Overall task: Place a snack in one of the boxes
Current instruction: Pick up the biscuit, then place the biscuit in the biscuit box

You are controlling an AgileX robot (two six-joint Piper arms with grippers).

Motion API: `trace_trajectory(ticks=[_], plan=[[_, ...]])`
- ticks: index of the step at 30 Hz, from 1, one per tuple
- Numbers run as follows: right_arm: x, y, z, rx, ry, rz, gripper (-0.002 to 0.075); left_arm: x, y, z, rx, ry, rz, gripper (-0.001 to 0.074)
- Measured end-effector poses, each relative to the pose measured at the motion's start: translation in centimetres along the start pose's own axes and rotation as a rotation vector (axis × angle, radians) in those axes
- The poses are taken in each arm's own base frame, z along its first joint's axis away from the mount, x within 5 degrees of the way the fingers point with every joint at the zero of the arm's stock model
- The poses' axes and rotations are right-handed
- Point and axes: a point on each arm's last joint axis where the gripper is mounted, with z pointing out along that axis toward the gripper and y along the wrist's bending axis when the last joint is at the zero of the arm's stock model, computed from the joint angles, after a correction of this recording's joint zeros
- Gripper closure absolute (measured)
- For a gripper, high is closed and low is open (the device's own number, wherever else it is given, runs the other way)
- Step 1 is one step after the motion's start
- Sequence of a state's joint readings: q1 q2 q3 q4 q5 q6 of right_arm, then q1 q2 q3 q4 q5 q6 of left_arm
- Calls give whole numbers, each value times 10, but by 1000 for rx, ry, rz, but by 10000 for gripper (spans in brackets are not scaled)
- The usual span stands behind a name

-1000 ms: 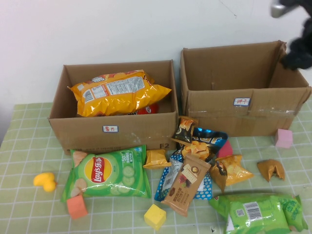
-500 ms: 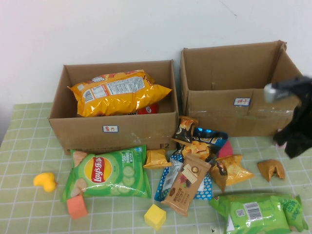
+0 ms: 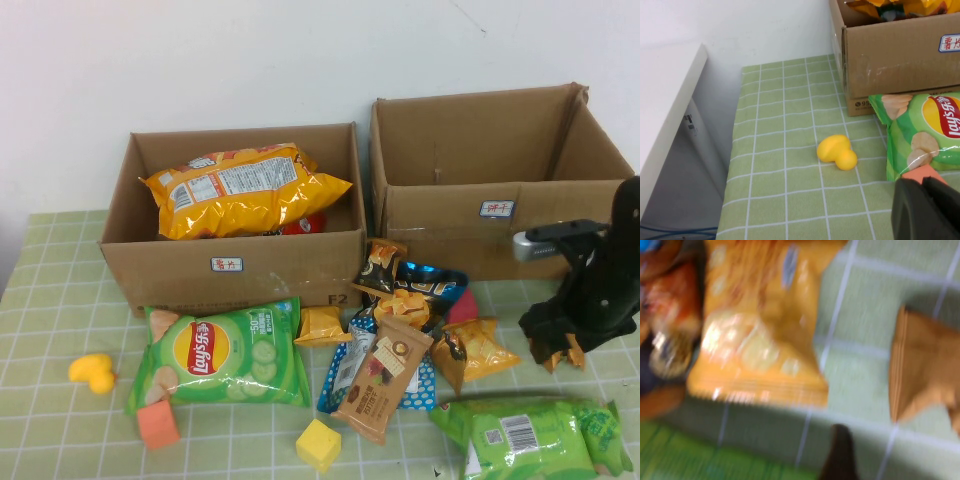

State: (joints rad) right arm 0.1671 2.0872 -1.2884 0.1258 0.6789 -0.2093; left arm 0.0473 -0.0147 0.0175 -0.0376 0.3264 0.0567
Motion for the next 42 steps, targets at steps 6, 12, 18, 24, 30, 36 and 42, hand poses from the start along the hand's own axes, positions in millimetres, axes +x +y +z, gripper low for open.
trace_trajectory(ticks=[6,12,18,24,30,36,42], plan=[[-5,-5,27,28,-39,32,166,0,0,0,0,0,0,736],[-3,-10,45,61,-22,33,272,0,0,0,0,0,0,736],[-4,-11,35,79,-30,25,600,0,0,0,0,0,0,736],[-14,-5,-40,99,-208,1,643,0,0,0,0,0,0,736],[-12,6,-155,139,-583,-28,644,0,0,0,0,0,-2,736],[-21,10,-210,182,-914,-57,644,0,0,0,0,0,-2,736],[-57,3,-177,182,-876,-62,644,0,0,0,0,0,-2,736]])
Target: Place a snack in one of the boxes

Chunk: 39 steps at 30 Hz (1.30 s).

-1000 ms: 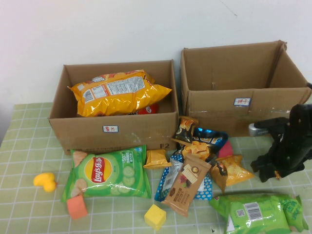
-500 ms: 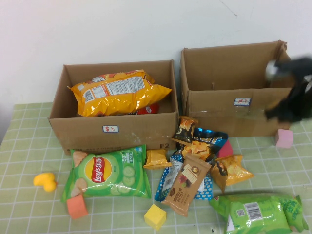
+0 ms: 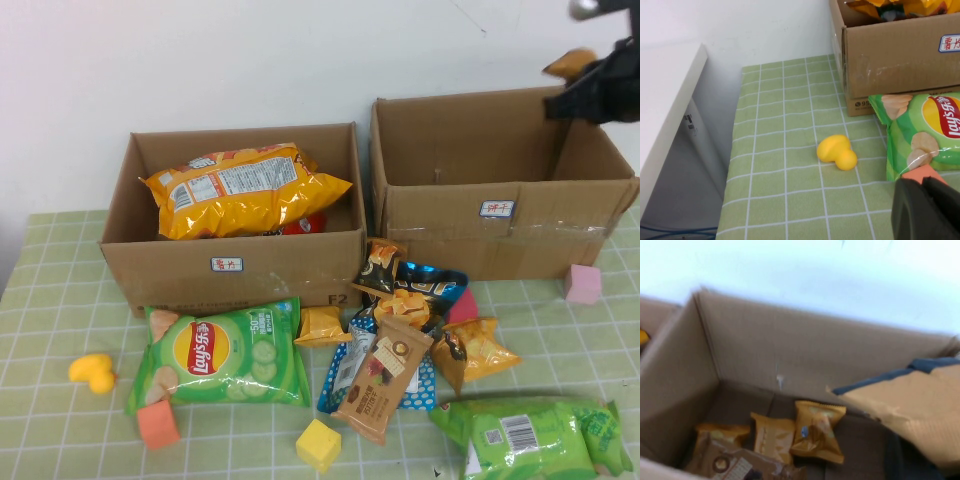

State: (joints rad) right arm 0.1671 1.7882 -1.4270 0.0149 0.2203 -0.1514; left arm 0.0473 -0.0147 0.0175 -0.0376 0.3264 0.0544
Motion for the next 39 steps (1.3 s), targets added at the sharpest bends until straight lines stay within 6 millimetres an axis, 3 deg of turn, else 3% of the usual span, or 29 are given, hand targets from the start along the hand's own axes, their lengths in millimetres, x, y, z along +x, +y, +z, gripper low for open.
trace_trajectory(ticks=[4,7,10,13,16,20,22,25,28,39], plan=[[10,1,36,-6,49,-1,559,0,0,0,0,0,0,736],[21,2,63,-13,91,5,381,0,0,0,0,0,0,736],[29,3,73,-25,162,14,246,0,0,0,0,0,0,736],[27,4,66,-39,243,17,254,0,0,0,0,0,0,736],[15,3,45,-48,284,16,386,0,0,0,0,0,0,736],[-9,0,0,-50,275,14,633,0,0,0,0,0,0,738],[-20,0,-24,-51,252,10,687,0,0,0,0,0,3,738],[-27,-1,-62,-46,209,5,715,0,0,0,0,0,3,738],[-20,0,-95,-46,192,4,723,0,0,0,0,0,3,738],[54,14,-197,-76,86,74,728,0,0,0,0,0,3,738]])
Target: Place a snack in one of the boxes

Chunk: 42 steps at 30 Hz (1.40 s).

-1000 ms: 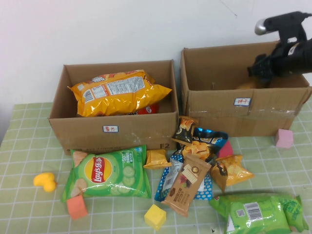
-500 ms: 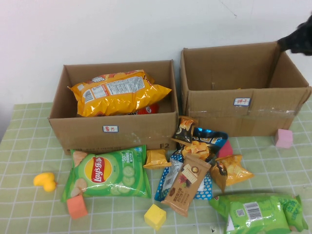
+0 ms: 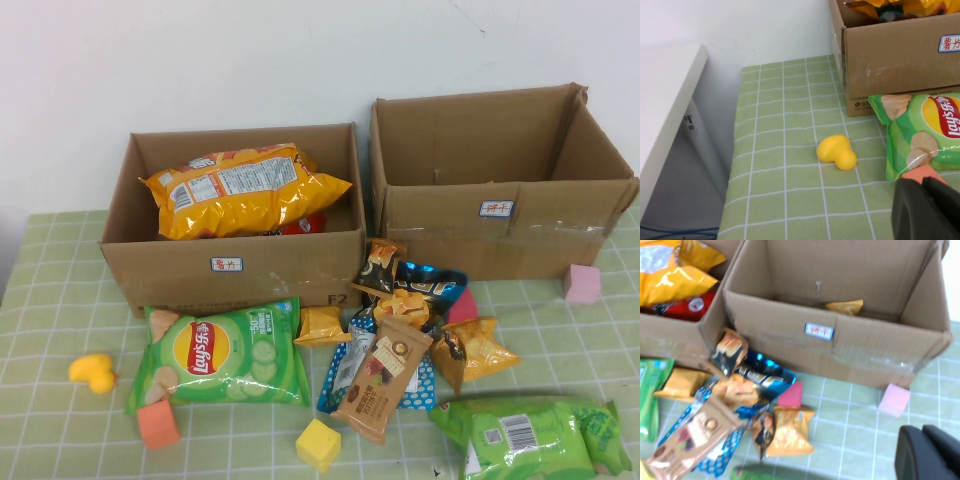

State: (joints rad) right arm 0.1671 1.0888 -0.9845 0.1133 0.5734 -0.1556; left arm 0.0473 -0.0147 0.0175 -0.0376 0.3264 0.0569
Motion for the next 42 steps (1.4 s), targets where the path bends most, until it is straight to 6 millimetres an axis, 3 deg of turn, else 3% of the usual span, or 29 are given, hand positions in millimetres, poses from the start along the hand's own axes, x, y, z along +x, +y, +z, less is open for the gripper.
trace_trajectory(ticks=[12,17,22,27,42], plan=[[73,13,-102,-3,-203,-21,728,0,0,0,0,0,0,738],[108,20,-143,-17,-210,-45,728,0,0,0,0,0,0,738],[131,23,-157,-33,-131,-58,728,0,0,0,0,0,-2,738],[147,23,-158,-31,21,-71,728,0,0,0,0,0,-2,738],[122,18,-155,34,-287,-162,728,0,0,0,0,0,-2,738]])
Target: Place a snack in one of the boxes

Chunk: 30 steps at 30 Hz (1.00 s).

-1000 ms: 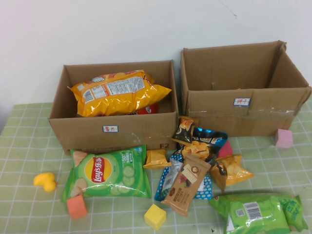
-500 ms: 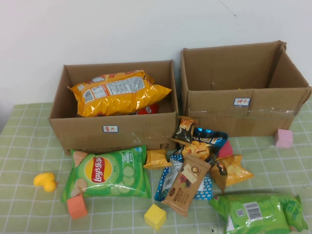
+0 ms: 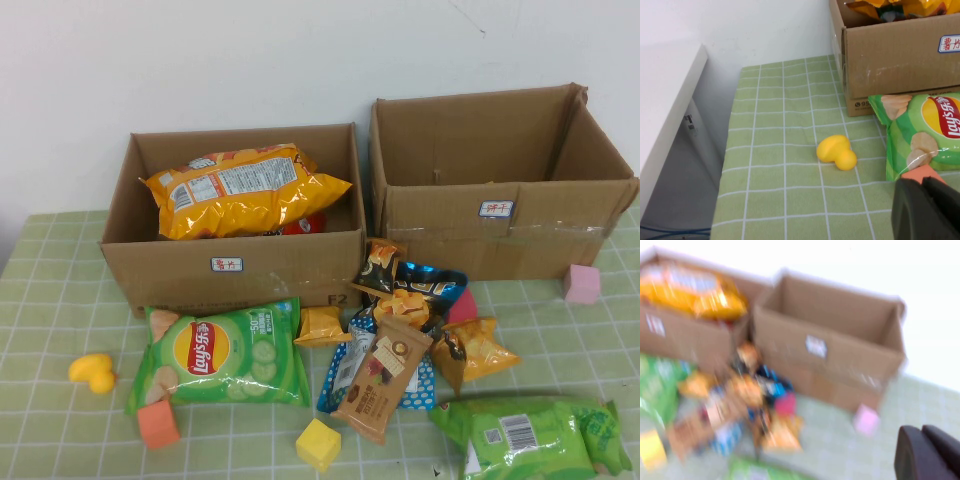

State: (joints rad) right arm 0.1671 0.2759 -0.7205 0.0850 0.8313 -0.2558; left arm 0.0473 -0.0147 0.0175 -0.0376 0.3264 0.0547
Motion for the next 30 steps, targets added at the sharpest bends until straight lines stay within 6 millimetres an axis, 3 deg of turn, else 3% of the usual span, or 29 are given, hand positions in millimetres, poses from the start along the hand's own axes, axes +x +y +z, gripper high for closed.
trace_trajectory(ticks=[2,6,10,13,17,21,30], plan=[[3,2,13,-14,-77,39,728,0,0,0,0,0,0,738],[29,2,46,28,-240,108,728,0,0,0,0,0,0,738],[68,2,65,122,-419,116,728,0,0,0,0,0,0,738],[98,4,72,167,-453,107,728,0,0,0,0,0,0,738],[128,7,79,206,-385,146,728,0,0,0,0,0,2,738],[148,6,83,253,-190,238,728,0,0,0,0,0,2,738],[163,7,84,265,-24,265,728,0,0,0,0,0,2,738]])
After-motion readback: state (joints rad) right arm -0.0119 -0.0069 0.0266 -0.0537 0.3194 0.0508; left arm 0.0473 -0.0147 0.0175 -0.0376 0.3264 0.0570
